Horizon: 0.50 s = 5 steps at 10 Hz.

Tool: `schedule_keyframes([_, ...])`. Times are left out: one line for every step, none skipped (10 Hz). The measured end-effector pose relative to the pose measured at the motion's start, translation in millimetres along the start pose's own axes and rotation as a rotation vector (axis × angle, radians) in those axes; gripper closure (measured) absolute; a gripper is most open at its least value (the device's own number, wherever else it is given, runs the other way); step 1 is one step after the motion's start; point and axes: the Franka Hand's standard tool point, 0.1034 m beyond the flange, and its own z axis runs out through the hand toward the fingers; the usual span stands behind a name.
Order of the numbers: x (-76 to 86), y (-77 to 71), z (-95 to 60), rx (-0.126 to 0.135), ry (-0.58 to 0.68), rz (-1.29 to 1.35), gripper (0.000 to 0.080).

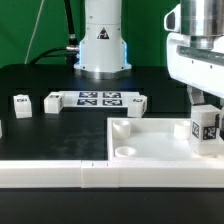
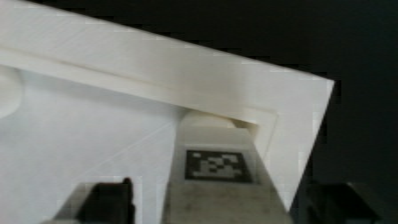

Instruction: Assemble one leg

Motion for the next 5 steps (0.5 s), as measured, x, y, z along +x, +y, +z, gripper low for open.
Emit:
schedule_keyframes([0.3,0.1,-0.2,-0.003,-0.001,-0.142,0.0188])
schedule_keyframes([-0.3,-0.1,-0.3,-0.008,-0.003,-0.279,0.0159])
schedule_keyframes([-1.8,-0.4,-0.4,-0.021,-0.002,-0.415,0.0159])
schedule_keyframes([-1.4,-1.8,0.0,-0.023,-0.003,-0.525,0.0151])
schedule_keyframes([0.3,-1.8,0.4,-0.029,-0.008,-0.648,0.0151])
